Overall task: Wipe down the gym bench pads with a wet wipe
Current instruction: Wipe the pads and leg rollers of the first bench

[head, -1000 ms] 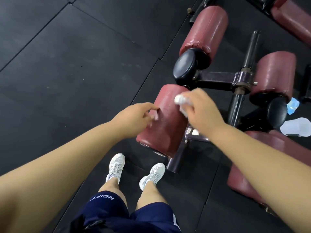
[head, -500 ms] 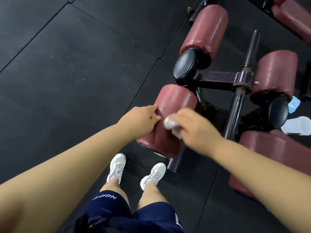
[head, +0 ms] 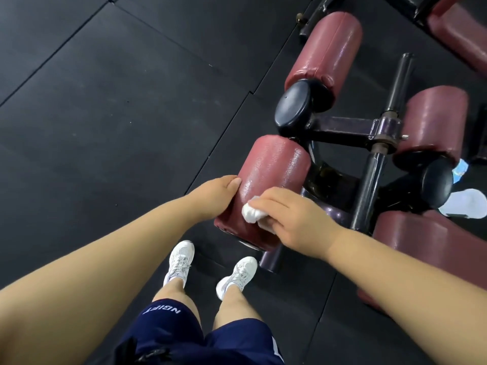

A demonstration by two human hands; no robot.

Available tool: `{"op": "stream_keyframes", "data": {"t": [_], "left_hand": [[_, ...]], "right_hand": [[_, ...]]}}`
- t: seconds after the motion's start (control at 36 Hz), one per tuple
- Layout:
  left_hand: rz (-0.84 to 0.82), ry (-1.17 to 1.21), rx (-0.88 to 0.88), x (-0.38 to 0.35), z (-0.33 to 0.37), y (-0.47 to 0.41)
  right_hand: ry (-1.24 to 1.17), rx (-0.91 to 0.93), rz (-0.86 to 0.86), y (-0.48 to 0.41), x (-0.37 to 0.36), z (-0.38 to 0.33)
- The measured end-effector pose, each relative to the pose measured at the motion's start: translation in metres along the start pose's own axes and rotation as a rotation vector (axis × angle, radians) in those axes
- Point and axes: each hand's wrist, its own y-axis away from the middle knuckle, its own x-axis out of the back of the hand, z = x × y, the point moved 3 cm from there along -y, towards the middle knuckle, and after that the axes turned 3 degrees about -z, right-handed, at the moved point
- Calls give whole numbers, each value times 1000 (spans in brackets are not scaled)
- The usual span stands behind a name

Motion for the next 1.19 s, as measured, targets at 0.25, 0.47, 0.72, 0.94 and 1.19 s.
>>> {"op": "stream_keyframes", "data": {"t": [0.25, 0.47, 0.72, 0.94, 1.19], "left_hand": [[142, -293, -37, 1, 19, 17], [126, -181, -52, 14, 12, 18], [66, -92, 60, -1, 7, 14], [177, -377, -51, -4, 35, 35], [184, 66, -87, 14, 6, 22]], "right_hand": [[53, -564, 255, -32, 54, 78], [-49, -50, -29, 15, 4, 0], [27, -452, 257, -33, 42, 69], [-54, -323, 157, -3, 29, 40], [-75, -229, 154, -3, 18, 45]]}}
